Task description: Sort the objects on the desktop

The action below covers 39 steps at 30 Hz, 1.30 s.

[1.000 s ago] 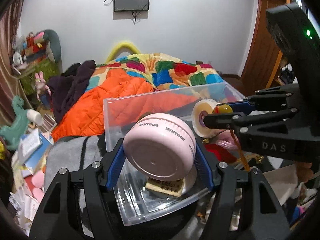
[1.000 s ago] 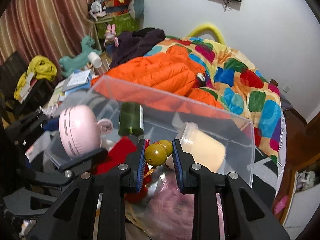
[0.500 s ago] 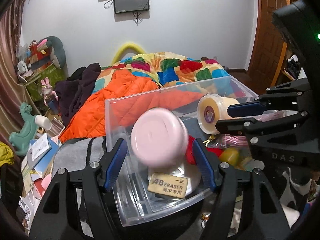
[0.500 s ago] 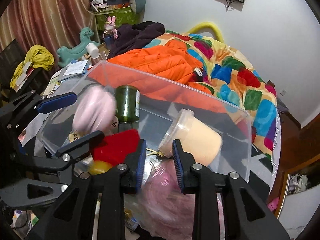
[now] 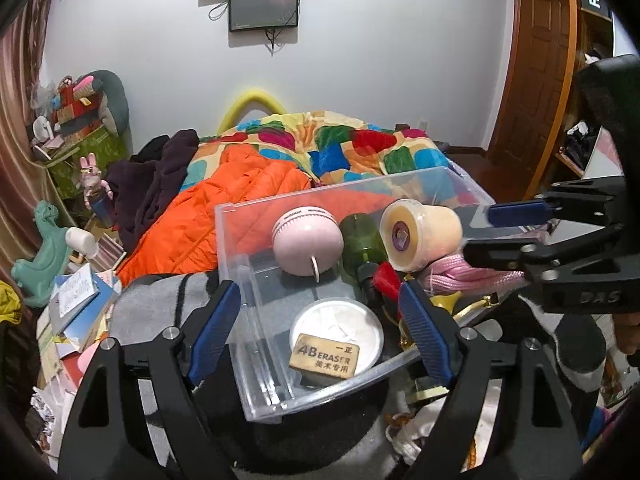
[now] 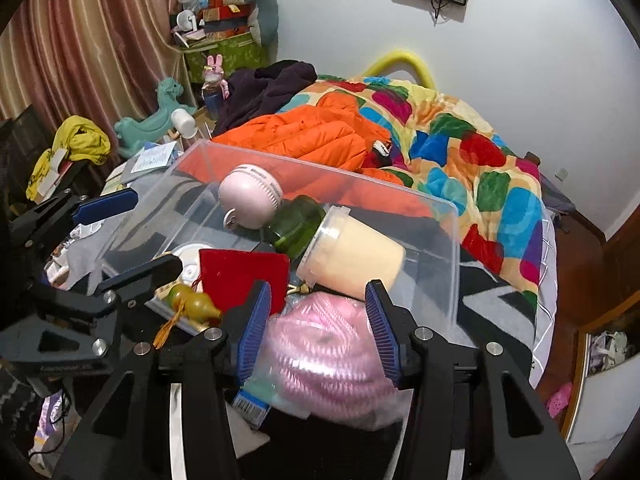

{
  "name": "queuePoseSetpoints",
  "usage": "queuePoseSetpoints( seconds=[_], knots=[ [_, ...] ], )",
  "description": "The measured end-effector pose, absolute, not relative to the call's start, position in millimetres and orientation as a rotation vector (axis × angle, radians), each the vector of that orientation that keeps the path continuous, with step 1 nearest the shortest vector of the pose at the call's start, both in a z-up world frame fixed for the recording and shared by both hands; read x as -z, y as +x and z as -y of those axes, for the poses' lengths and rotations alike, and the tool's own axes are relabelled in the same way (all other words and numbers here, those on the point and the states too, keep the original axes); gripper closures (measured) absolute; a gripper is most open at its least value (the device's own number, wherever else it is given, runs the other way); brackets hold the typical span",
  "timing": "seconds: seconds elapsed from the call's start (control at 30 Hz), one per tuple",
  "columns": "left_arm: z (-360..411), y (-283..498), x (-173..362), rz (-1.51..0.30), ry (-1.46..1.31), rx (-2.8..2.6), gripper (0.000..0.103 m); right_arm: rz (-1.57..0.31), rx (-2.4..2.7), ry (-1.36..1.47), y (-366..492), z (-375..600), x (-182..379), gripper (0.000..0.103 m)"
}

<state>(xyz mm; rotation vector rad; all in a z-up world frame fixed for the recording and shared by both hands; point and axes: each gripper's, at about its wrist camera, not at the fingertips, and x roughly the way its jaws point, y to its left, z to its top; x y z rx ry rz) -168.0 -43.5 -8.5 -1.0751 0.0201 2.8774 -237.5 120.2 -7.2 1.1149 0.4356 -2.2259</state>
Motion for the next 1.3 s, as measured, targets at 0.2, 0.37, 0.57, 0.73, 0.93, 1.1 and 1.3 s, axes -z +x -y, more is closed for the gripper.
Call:
queuePoseSetpoints(
  seconds=[0.2,0.37,0.57,0.73,0.93,1.1,1.3],
  knots=[
    [42.8,-156.7,1.6,-0.003,-1.056,-2.877,0.021,-0.4,2.24,1.05,-217.9,-134.3,-6.6,0.047],
    [37.0,-138.6,-5.0,-0.016,-1.037,-2.871,0.018,-0.356,2.236,1.012,-200.6,-146.3,-13.6,0.047],
    [28.4,-110.5,-8.8,-0.024,-1.022,-2.849,0.012,-0.35,2.244,1.004,-184.0,-161.9,-8.2,0.046],
    [19.7,-90.3,-2.6,-0.002,-1.057,-2.808,0.012,-0.365,2.252,1.011,-173.3,-171.6,1.0,0.046],
    [4.1,-73.9,10.7,0.006,-1.098,-2.766,0.009,-0.345,2.252,1.048,-169.2,-185.3,16.1,0.046],
    [-8.5,-63.8,16.1,0.028,-1.107,-2.735,0.009,-0.356,2.262,1.058,-161.9,-195.5,27.5,0.046],
    [-28.5,-58.1,23.8,0.041,-1.125,-2.669,0.008,-0.352,2.263,1.076,-159.0,-204.8,39.9,0.042]
  ],
)
